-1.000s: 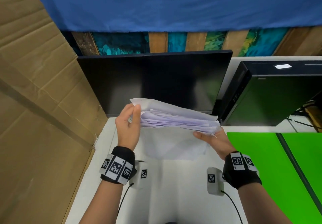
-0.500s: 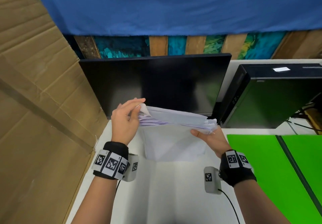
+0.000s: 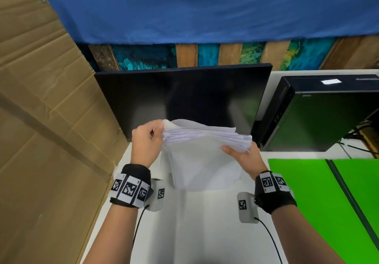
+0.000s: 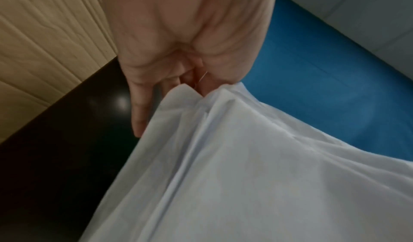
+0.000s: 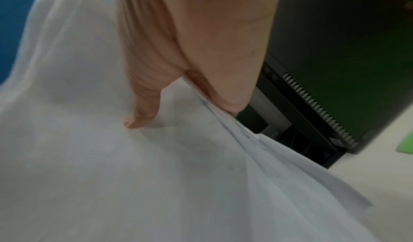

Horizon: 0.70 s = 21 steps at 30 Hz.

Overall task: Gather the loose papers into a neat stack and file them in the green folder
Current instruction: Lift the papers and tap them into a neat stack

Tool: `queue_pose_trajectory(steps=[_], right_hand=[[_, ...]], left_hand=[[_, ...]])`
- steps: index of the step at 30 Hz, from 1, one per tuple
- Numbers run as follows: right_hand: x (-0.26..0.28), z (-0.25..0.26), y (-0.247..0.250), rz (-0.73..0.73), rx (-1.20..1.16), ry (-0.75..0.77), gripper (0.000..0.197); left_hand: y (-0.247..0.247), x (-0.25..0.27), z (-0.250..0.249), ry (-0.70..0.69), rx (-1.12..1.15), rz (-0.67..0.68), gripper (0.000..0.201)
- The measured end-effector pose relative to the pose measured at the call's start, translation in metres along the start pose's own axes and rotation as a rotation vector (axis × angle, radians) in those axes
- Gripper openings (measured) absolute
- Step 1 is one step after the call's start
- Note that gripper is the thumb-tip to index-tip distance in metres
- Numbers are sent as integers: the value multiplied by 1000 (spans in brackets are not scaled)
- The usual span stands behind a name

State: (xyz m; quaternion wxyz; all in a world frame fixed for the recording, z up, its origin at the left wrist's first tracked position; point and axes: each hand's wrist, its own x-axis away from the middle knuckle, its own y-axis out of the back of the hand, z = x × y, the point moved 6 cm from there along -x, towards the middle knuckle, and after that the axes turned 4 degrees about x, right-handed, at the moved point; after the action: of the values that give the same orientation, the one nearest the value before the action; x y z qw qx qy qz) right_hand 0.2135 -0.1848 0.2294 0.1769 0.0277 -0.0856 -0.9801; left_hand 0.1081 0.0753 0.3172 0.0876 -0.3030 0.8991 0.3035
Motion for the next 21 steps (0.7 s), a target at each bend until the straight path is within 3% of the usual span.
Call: queue_pose_trajectory(steps=[4,7,9,11,16,19,21], right_hand=[[2,-1,8,-119,-107,-68,22],[4,10,14,-177,-164,-42,25],[4,28,16,-215,-188,7,26],[3,47,21,-274,-223,84,23],[19,64,34,-463,-285,192,33],[27,35,30,-413,-194,114,28],[31,17,25,-356,-162,38,19]], left_hand=[[-1,0,9,107,216,148,33],[-14,8,24,253,402,388,80],[-26,18,24,279,439,502,95],[-40,30,17,279,483,563,94],[-58,56,10,312,633,554,96],[-56,60,24,331,604,580,87],[-54,61,29,306,573,626,96]])
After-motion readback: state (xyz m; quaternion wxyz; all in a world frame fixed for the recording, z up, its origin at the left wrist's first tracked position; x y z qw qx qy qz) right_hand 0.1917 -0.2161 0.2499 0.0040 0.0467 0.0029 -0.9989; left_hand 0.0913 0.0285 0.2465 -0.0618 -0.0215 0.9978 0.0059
